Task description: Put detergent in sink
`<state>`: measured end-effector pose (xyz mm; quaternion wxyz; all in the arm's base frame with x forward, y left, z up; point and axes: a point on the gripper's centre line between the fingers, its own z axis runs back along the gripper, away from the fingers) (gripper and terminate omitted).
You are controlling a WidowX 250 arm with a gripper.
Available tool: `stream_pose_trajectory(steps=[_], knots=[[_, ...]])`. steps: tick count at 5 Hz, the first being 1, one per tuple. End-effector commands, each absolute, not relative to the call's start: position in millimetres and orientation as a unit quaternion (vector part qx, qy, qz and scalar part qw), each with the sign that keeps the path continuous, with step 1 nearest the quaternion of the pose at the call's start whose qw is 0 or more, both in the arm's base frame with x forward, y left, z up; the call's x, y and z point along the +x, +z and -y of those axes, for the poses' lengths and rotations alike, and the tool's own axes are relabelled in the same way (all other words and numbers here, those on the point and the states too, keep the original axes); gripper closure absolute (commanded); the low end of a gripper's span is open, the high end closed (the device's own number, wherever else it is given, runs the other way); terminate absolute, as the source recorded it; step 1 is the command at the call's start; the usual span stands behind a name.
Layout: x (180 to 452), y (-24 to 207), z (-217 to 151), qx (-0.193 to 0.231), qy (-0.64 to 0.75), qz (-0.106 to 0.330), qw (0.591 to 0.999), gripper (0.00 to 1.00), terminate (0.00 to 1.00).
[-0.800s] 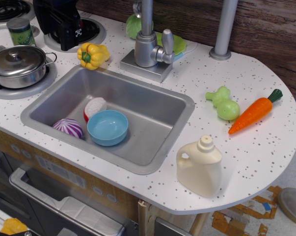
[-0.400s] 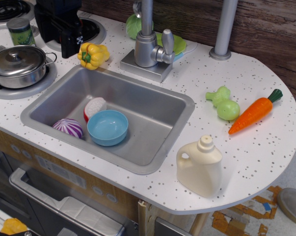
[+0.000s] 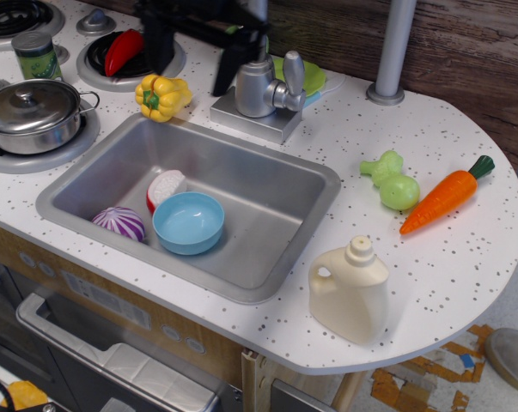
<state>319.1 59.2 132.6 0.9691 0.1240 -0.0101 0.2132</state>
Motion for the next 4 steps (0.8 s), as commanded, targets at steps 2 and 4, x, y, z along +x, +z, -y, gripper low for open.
stream_pose_trajectory(steps=[2,4], knots=[[316,181,42,0.081,0.494,0.018,0.865,0.00,0.00],[283,157,73,0.078,0.638,0.013,0.766,0.00,0.00]])
